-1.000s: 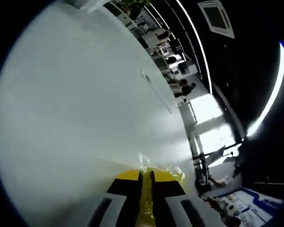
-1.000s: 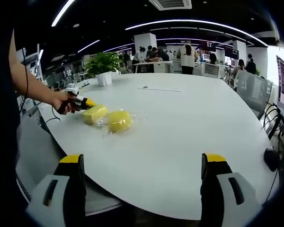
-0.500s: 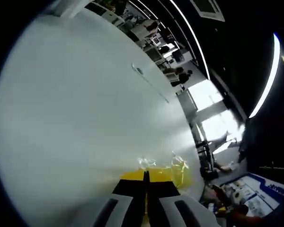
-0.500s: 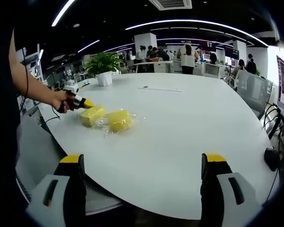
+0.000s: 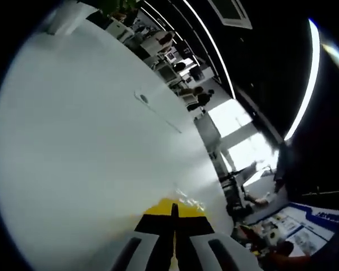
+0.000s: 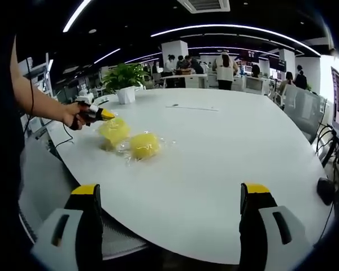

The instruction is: Compare the silicone blocks by pressing each to a similar depth, holding the contact briefly, and releasing to observe deformation and rebound differences across the visible hardness samples.

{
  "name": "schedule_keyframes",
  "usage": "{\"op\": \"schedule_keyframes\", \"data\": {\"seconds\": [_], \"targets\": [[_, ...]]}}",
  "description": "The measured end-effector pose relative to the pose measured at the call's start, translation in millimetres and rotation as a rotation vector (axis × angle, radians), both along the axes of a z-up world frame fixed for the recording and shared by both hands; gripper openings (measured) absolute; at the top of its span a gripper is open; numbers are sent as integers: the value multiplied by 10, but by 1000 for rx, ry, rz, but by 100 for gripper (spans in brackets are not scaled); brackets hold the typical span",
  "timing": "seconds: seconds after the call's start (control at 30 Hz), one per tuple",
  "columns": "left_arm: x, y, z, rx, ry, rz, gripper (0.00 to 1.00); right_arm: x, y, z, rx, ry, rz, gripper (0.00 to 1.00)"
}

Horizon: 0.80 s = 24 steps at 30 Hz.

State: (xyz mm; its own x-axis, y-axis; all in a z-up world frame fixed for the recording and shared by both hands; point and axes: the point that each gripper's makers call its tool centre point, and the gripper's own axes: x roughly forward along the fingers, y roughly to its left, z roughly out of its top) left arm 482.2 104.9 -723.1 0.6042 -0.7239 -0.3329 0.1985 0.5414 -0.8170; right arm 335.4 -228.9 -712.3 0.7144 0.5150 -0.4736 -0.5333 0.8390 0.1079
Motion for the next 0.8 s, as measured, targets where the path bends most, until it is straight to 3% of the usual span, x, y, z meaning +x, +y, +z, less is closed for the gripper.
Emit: {"op": "schedule_keyframes", "data": {"seconds": [0.73,0.8], "targets": [[112,-45,572,74,-205,-77,0,37,64,67,2,-25,15,97],[124,-52,692,65,-224,-78,0,41,66,77,4,-29,15,97]]}}
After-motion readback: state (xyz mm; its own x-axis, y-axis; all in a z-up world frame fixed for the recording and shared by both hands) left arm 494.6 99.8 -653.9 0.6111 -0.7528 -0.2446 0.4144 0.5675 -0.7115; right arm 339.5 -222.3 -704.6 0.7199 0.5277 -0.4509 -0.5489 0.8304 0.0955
